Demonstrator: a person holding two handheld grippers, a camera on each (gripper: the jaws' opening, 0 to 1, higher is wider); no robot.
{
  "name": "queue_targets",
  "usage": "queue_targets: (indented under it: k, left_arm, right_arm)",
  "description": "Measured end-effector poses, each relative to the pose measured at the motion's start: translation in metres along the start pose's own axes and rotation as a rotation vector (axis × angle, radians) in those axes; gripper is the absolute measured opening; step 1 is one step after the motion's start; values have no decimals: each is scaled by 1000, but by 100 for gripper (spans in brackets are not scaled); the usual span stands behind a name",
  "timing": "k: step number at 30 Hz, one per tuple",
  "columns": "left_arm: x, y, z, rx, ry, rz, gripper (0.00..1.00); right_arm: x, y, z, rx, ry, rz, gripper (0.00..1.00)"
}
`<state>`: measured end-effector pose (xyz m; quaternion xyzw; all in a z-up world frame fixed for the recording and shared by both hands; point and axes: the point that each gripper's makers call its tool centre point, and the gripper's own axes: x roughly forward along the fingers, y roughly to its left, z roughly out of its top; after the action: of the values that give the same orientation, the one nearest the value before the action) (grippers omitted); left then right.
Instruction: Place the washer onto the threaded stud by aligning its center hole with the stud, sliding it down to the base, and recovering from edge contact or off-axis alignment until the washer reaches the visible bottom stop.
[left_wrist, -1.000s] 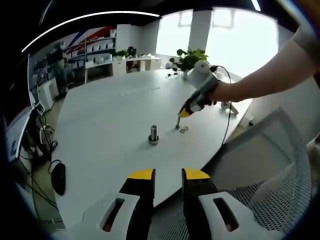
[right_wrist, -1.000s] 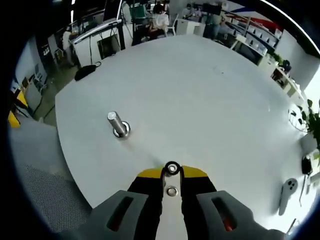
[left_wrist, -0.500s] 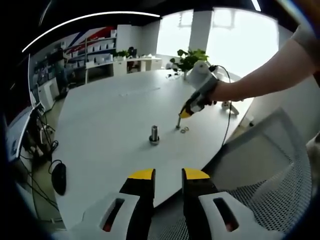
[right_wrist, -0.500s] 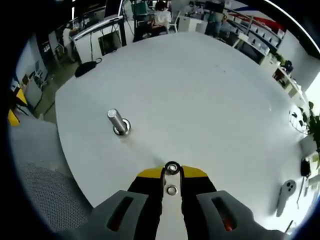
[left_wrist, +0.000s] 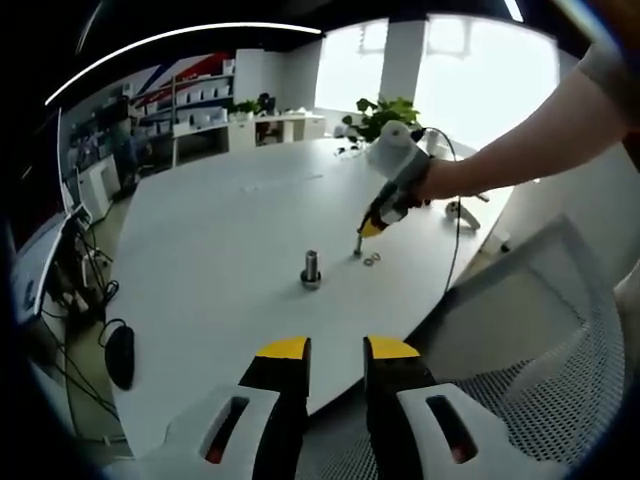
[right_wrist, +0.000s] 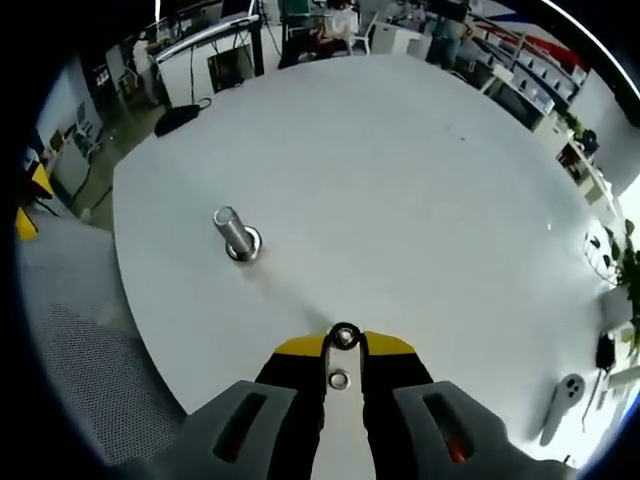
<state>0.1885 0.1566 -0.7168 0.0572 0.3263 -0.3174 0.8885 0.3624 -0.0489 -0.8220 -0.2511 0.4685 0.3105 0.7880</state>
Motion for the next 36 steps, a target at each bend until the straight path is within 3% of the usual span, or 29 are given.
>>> queue_targets:
  k: [13,25,36]
  left_arm:
    - [0,2,-2,-13,8,9,18]
    - [1,2,-4,-13,20,10,18]
    - [1,2,-5,-12,30,6,18]
  right_arm:
    - [16,4,-3,5,20,24,14]
    - [38,8,-18,-21,80,50,14]
    - [41,6,-19,0,77,57,15]
